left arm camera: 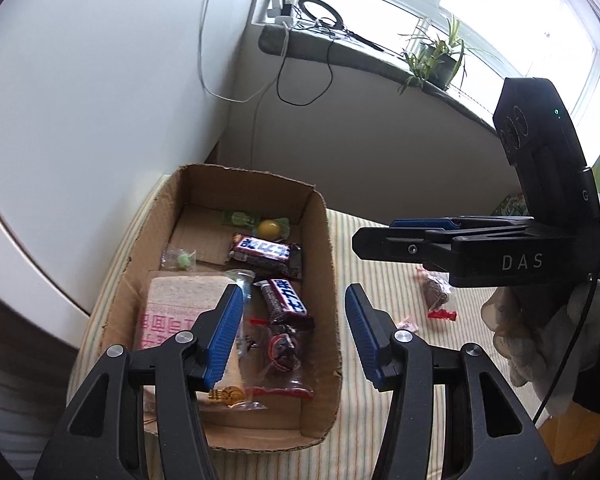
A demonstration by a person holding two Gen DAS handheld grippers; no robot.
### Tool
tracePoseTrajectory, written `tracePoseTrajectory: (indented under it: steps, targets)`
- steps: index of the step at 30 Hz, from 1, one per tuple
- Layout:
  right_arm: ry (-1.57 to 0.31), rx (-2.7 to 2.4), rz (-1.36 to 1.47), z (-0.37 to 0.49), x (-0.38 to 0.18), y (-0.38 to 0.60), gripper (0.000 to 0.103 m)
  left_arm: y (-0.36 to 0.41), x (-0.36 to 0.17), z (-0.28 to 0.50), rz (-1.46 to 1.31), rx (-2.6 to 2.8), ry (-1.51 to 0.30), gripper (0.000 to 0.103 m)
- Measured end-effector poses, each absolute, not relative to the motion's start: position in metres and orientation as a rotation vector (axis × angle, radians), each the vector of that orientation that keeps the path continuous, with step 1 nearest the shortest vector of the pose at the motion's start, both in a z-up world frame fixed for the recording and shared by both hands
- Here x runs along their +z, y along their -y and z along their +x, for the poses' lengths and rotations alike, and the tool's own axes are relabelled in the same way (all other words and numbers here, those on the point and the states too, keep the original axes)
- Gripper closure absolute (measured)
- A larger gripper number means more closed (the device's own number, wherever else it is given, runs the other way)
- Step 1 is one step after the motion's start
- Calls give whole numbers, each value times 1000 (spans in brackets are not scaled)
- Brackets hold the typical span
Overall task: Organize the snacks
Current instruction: 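Move both open tools back to the dried fruit bag and pink candy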
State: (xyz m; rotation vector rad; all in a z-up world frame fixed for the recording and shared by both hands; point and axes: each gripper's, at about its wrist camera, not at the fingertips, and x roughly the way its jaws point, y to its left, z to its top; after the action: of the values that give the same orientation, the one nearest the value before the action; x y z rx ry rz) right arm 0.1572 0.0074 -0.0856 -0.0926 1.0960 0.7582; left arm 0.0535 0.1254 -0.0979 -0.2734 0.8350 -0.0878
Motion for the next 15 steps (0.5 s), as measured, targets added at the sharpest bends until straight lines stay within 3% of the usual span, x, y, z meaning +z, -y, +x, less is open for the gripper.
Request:
tracePoseTrajectory:
  steps: [15]
  targets:
    - [-1126,458,12,168,-107,122,30,-51,-102,65,-216,-306,-875,52]
